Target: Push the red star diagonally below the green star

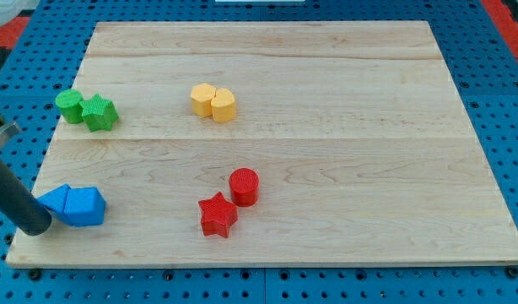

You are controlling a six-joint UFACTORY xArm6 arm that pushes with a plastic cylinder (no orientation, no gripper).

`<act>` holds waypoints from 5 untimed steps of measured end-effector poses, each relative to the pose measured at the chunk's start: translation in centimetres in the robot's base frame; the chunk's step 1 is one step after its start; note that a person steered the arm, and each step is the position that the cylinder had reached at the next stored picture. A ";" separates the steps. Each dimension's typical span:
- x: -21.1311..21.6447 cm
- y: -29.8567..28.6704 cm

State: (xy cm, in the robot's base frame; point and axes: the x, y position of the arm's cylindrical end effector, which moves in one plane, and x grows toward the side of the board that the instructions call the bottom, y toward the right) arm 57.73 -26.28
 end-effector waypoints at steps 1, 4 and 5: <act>0.0 0.0; 0.5 0.3; 1.6 1.3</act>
State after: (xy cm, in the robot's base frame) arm 59.35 -25.01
